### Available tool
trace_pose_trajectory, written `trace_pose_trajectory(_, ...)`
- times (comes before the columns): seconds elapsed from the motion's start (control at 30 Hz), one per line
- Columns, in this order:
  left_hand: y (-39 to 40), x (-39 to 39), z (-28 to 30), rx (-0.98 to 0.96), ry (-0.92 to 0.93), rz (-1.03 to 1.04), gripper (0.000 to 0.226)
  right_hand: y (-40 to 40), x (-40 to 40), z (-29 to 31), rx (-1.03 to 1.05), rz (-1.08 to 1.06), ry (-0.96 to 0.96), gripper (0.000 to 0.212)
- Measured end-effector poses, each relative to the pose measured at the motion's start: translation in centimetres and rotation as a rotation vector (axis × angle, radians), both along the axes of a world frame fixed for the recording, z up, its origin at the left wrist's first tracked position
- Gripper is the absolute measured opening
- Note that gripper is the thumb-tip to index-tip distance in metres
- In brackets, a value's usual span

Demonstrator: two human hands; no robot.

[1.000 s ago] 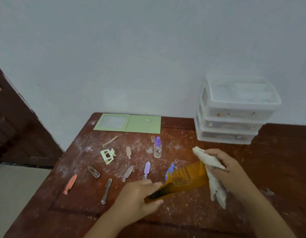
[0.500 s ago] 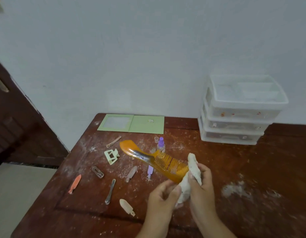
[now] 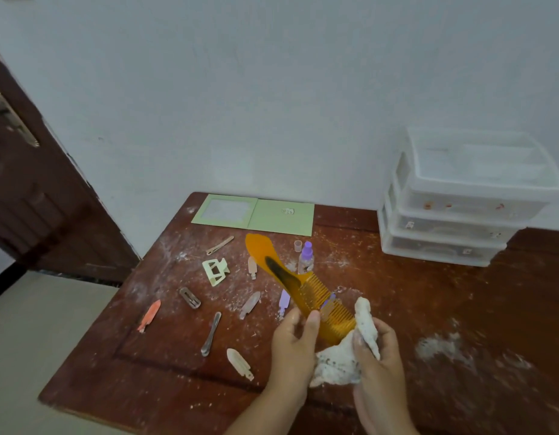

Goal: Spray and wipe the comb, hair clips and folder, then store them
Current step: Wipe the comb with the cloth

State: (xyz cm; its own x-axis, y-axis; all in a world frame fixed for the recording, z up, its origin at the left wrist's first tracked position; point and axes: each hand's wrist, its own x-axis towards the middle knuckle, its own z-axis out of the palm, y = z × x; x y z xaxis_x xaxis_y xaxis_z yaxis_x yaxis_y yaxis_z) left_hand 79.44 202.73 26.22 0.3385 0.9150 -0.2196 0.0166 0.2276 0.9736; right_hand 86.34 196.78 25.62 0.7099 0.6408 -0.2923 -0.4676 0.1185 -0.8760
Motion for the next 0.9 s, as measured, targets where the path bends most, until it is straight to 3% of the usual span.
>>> trace_pose_trajectory(0.17,0.9,-0.1,0.5,0.003,-0.023,0.034,0.025,-0.7,2.4,0.6,-0.128,-0.082,-0.231,0.027)
trace_pose_trajectory(0.27,1.4,-1.0,1.3,0.147,0.083,-0.029,0.029,-0.4,5.0,2.9,0.068,-0.005,-0.8,0.044)
trace_pose_trajectory(0.33,1.4,-1.4,1.7,0.279,0.142,-0.135,0.026,0.5,6.3,4.0,0.15,0.139,-1.346,0.036)
trace_pose_trajectory(0.4,1.2,-1.6,2.1,0.421,0.176,-0.222,0.024,1.9,6.7,4.5,0.202,0.251,-1.735,0.024)
trace_pose_trajectory(0.47,1.1,-1.7,2.3,0.535,0.166,-0.258,0.018,3.0,6.7,5.0,0.213,0.384,-1.956,0.034)
trace_pose_trajectory(0.53,1.3,-2.2,2.2,0.627,0.196,-0.298,0.038,3.4,6.9,4.8,0.201,0.476,-2.075,0.034)
trace_pose_trajectory(0.6,1.4,-2.8,2.0,0.654,0.22,-0.359,0.054,3.6,7.9,4.4,0.158,0.482,-2.12,0.041)
trace_pose_trajectory(0.73,0.7,-3.3,1.7,0.548,0.169,-0.428,0.048,4.8,11.6,5.6,-0.07,0.351,-1.995,0.053)
trace_pose_trajectory(0.8,0.7,-3.4,1.4,0.467,0.134,-0.41,0.035,4.6,12.7,6.7,-0.083,0.293,-1.71,0.048)
trace_pose_trajectory(0.9,1.2,-3.8,1.8,0.308,0.078,-0.415,0.023,3.4,13.0,7.9,0.024,0.244,-1.019,0.038)
